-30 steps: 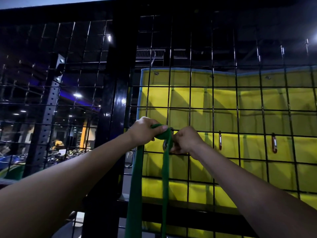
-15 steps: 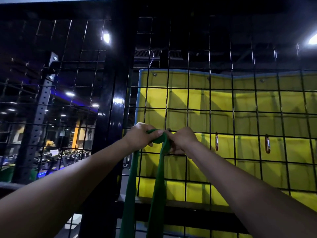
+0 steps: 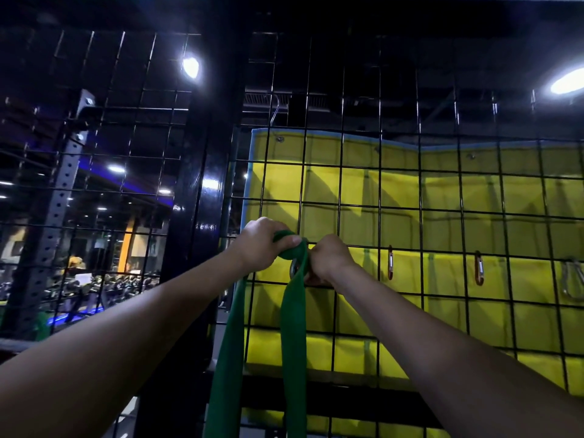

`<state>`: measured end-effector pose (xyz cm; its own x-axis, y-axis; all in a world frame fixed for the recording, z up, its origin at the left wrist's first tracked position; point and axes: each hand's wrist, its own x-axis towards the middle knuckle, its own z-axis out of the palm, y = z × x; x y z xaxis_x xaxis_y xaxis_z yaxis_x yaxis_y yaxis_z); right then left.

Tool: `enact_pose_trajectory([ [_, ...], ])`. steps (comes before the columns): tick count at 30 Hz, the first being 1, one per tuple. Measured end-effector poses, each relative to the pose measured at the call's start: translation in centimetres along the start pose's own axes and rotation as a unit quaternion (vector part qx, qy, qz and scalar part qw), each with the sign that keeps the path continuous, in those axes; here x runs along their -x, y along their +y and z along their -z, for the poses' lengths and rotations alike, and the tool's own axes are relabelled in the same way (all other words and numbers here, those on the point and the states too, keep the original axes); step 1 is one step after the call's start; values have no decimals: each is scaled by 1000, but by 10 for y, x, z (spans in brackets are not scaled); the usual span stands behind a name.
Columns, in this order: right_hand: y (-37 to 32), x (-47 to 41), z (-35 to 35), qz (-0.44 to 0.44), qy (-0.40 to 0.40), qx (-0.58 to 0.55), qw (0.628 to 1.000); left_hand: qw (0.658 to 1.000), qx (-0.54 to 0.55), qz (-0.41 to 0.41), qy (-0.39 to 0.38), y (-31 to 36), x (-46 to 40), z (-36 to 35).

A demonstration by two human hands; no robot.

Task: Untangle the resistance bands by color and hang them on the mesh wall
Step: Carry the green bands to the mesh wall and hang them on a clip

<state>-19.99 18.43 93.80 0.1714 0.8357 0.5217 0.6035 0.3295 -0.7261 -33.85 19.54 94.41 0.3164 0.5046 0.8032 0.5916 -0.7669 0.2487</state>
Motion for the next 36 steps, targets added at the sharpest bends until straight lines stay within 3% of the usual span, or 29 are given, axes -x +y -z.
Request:
enact_pose_trajectory([
  [7,-2,0,0,13,15,55,998,999,-23,-9,44,-1,14,-7],
  [14,0,-1,-1,35,23,54,998,999,-5,30,-18,-1,18,-1],
  [18,8,-1,-4,42,15,-6,999,998,20,59,-28,-3,18,-3],
  [27,14,-8,-1,52,0,-53,997,982,-181,-10,-54,-8,16,-11],
  [33,16,-7,0,56,6,-27,998,962,-250,-10,-114,7,20,-6],
  [36,16,-5,2,54,4,-12,998,965,-233,4,-122,8,25,-12],
])
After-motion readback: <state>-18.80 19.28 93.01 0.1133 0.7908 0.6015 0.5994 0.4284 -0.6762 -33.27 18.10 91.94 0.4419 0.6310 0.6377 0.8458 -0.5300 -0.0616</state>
